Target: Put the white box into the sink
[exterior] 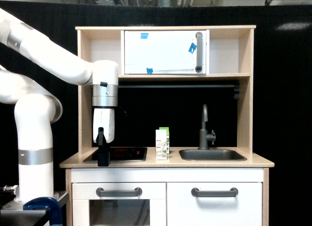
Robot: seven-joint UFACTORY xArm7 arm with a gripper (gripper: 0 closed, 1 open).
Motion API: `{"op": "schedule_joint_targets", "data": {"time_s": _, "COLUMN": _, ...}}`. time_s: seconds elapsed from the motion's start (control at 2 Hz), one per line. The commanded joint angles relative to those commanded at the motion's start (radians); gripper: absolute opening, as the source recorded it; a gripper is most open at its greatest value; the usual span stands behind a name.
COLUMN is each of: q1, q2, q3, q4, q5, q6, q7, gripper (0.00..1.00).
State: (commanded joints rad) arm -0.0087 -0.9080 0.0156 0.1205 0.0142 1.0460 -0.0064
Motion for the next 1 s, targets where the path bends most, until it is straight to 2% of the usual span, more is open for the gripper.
{"op": "schedule_joint_targets", "data": {"time_s": 0.5, "q1": 0.011, "q2": -0.046, "q3": -0.002, "q4": -0.011, "q5": -0.001, "q6": 0.000, "q7": -0.016, "gripper": 1.00}}
{"op": "schedule_joint_targets", "data": {"time_s": 1.0, "q1": 0.018, "q2": -0.001, "q3": -0.086, "q4": 0.043, "q5": -0.066, "q6": -0.062, "q7": -0.213, "gripper": 1.00}}
